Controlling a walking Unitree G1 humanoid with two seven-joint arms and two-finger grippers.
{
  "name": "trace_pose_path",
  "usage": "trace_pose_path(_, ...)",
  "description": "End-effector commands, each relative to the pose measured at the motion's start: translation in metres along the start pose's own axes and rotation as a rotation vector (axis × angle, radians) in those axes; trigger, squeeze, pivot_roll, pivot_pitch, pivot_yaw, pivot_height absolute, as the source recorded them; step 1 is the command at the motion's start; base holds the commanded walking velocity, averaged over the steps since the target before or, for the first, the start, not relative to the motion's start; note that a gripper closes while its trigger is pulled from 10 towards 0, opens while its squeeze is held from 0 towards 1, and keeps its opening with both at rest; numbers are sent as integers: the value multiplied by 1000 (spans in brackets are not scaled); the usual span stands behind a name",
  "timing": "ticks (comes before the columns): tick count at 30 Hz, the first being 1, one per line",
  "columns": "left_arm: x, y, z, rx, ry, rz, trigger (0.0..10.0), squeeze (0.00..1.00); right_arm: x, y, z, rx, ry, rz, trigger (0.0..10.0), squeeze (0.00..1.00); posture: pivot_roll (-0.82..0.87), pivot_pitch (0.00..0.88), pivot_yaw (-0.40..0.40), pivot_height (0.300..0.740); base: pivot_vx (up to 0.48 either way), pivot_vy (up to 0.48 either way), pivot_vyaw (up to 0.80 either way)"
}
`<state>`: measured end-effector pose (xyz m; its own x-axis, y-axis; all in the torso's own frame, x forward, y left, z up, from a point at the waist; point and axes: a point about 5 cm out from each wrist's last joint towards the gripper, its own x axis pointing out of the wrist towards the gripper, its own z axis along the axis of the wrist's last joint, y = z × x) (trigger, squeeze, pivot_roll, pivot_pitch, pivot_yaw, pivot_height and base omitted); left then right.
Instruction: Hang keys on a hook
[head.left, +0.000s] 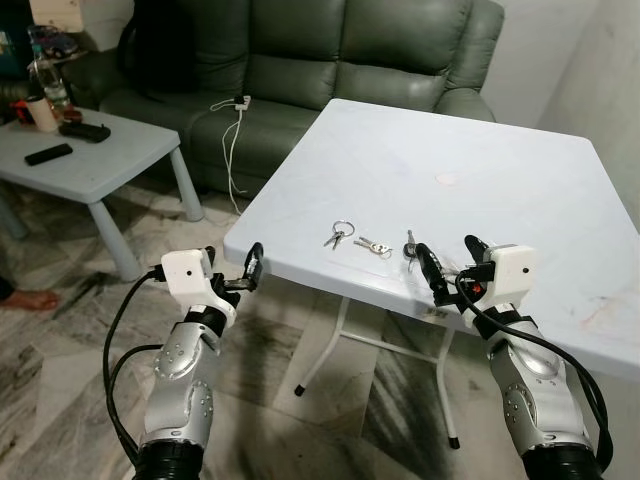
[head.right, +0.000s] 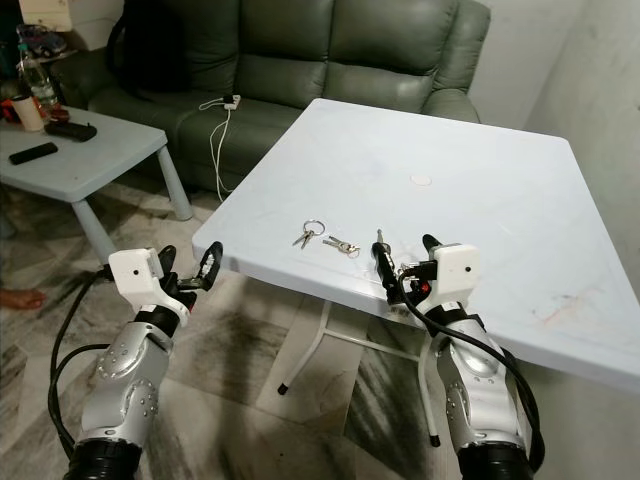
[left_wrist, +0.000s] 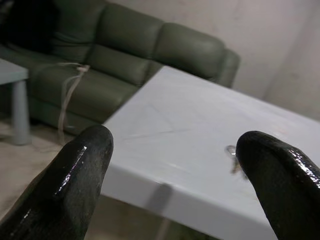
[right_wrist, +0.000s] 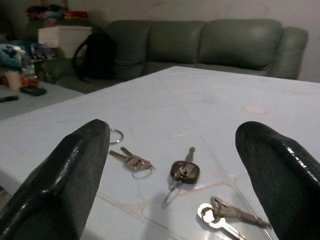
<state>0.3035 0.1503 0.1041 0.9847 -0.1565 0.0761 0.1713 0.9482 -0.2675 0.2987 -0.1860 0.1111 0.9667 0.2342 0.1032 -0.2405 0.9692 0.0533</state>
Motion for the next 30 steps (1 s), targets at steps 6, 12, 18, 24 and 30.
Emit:
trace_pose_path(6, 2, 1, 4, 10, -5, 0, 10000, 0, 3, 1, 5, 3, -13, 3, 10000, 0, -45, 0, -40, 740, 0, 420, 0)
trace_pose_path(12, 3, 0, 4, 10, -9, 1, 10000, 0, 4, 1, 5, 3, -15, 4, 10000, 0, -44, 0, -42, 740, 0, 421, 0)
trace_pose_path(18, 3, 1, 4, 9, -10, 4, 10000, 0, 5, 1, 6, 2, -17, 5, 10000, 0, -42, 0, -44, 740, 0, 421, 0)
trace_pose_path(24, 3, 1, 4, 10, -12, 6, 10000, 0, 5, 1, 6, 2, -17, 9, 10000, 0, -41, 0, -45, 740, 0, 423, 0)
trace_pose_path(30, 2, 2, 5, 20, -16, 15, 10000, 0, 6, 1, 7, 4, -19, 11, 10000, 0, -39, 0, -48, 740, 0, 263, 0)
